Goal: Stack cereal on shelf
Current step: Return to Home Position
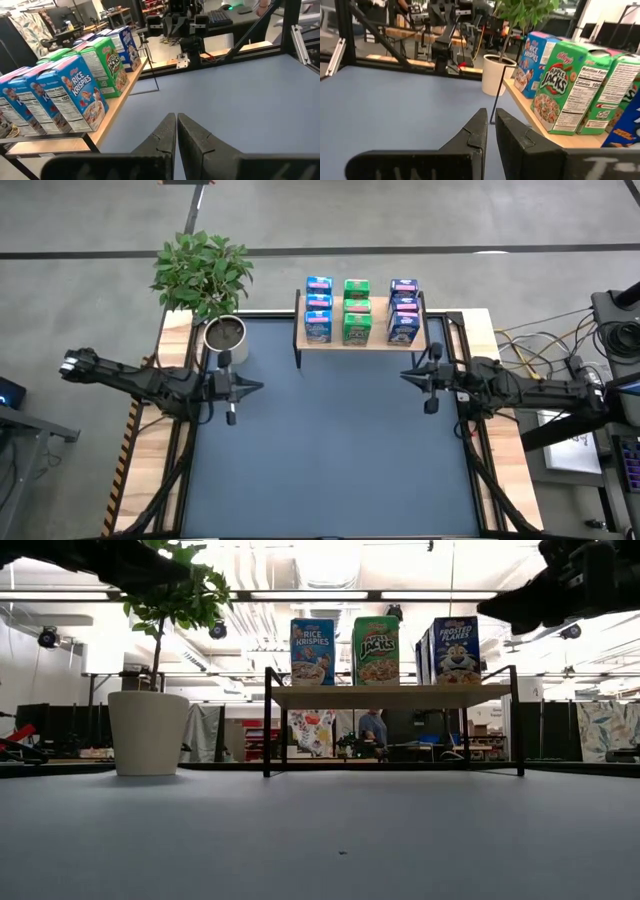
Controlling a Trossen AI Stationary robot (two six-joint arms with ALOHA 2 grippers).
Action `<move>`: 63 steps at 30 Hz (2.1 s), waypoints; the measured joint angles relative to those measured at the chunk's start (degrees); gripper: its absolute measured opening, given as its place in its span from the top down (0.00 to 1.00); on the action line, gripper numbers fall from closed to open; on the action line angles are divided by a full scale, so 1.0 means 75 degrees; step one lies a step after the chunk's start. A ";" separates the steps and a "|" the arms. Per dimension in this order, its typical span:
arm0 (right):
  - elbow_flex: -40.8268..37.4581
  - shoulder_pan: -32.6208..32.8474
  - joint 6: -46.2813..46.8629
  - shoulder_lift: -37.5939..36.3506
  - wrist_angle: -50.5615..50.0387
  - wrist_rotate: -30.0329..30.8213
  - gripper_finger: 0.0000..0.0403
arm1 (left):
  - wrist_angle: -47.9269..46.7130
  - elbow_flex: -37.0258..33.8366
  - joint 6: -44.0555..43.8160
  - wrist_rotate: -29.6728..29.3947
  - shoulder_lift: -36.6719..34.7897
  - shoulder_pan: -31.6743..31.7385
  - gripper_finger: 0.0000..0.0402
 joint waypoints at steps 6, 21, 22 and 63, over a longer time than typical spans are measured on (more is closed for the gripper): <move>-0.0073 0.0000 0.0048 -0.0322 -0.0018 0.0003 0.93 | 0.0001 0.0000 0.0000 -0.0003 -0.0092 0.0000 1.00; -0.0073 0.0000 0.0124 -0.0381 -0.0021 0.0006 0.93 | -0.0128 0.0000 0.0003 -0.0015 -0.0098 0.0000 1.00; -0.0073 0.0000 0.0123 -0.0381 -0.0021 0.0006 0.93 | -0.0140 0.0000 0.0003 -0.0015 -0.0098 0.0000 1.00; -0.0104 0.0000 -0.0010 -0.2067 -0.1361 0.0009 0.93 | -0.0156 -0.1433 -0.0077 -0.0023 -0.2822 0.0003 1.00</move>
